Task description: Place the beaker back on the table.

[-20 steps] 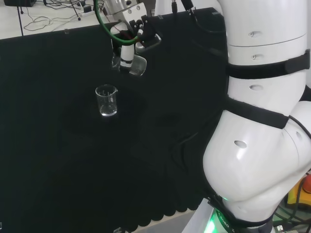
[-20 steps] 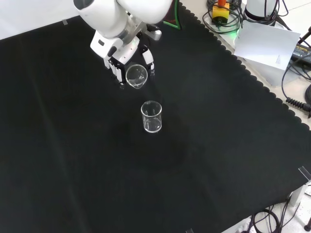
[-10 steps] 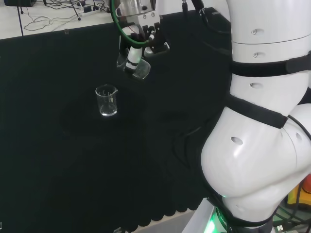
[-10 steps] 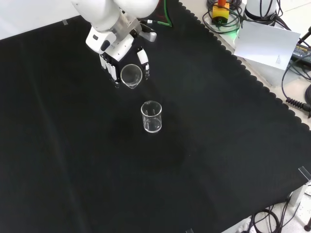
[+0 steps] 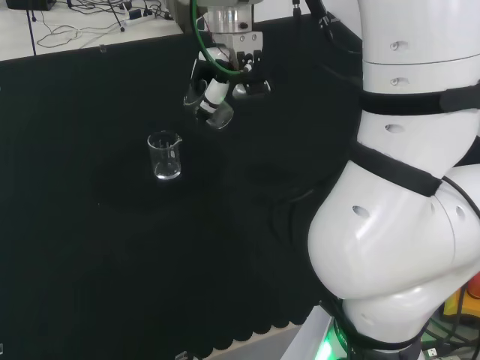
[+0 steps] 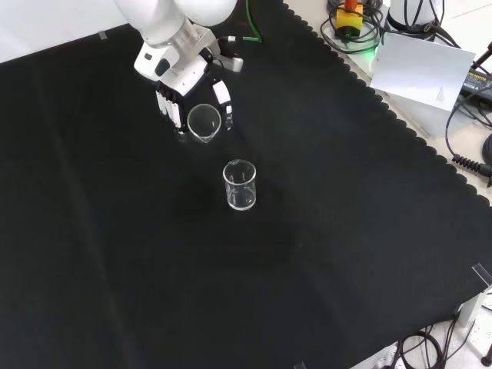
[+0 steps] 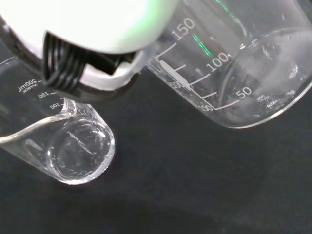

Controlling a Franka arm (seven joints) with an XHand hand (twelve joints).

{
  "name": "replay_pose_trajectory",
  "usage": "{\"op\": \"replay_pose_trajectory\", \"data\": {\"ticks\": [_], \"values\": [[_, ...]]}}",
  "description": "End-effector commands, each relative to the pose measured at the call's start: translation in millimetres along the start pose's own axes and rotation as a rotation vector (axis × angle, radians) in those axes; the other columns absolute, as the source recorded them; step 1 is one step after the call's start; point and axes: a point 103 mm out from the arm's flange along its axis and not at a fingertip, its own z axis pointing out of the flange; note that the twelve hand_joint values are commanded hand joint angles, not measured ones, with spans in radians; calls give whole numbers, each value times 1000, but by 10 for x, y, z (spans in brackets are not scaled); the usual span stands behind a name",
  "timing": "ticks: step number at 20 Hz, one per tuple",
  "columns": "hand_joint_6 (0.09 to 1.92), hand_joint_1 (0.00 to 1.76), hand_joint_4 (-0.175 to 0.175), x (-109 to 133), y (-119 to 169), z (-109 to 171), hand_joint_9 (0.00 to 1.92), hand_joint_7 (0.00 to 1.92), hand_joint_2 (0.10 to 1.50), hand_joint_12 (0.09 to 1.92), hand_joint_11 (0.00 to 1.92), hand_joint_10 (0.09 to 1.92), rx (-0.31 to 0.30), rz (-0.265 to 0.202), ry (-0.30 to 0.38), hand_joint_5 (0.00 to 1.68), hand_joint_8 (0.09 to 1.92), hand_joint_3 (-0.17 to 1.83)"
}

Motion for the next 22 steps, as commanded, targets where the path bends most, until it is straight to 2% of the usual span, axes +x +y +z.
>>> {"op": "replay_pose_trajectory", "data": {"ticks": [1,5,11,22], "values": [[589,1151,139,-79,67,208,1434,1439,616,929,1030,103,-69,-54,106,1328,353,695],[591,1150,138,-132,130,328,1432,1437,617,930,1026,103,-75,-96,168,1327,354,694],[609,1149,132,-216,228,445,1423,1426,626,954,997,104,-54,-130,237,1316,369,685],[631,1146,126,-320,310,606,1411,1409,636,965,974,105,-69,-153,362,1301,386,676]]}}
